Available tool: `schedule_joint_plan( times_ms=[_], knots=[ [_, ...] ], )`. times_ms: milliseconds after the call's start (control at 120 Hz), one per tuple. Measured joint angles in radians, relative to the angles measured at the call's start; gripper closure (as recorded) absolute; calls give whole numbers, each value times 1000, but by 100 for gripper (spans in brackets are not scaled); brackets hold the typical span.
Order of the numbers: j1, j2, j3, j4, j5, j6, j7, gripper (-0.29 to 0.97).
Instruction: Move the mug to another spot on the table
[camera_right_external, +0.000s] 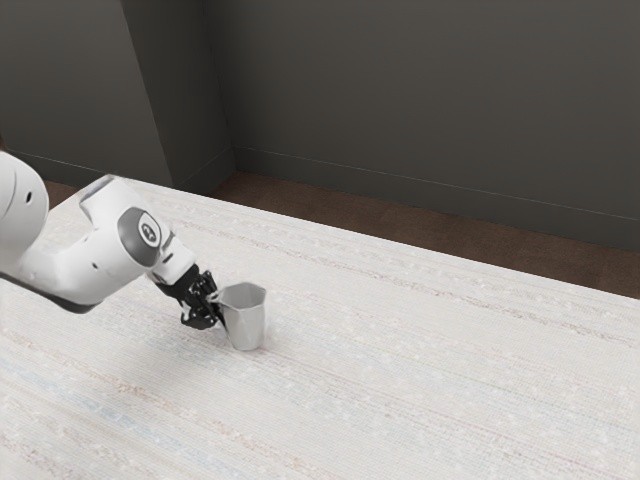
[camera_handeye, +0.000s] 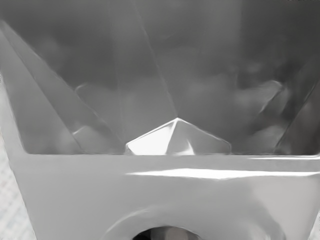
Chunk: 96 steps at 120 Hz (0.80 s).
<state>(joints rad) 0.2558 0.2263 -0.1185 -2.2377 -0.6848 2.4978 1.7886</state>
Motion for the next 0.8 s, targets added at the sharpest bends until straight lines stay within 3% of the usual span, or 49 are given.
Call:
schedule_joint_plan(
  times_ms=[133,317,458,800],
  knots=[
    [1,1,0,-12,-4,13,12,76],
    [5,14,0,-13,-25,-3,16,36],
    [23,19,2,-27,-32,-16,18,19],
    [110,0,9,-40,-32,-34,23,4]
  ],
)
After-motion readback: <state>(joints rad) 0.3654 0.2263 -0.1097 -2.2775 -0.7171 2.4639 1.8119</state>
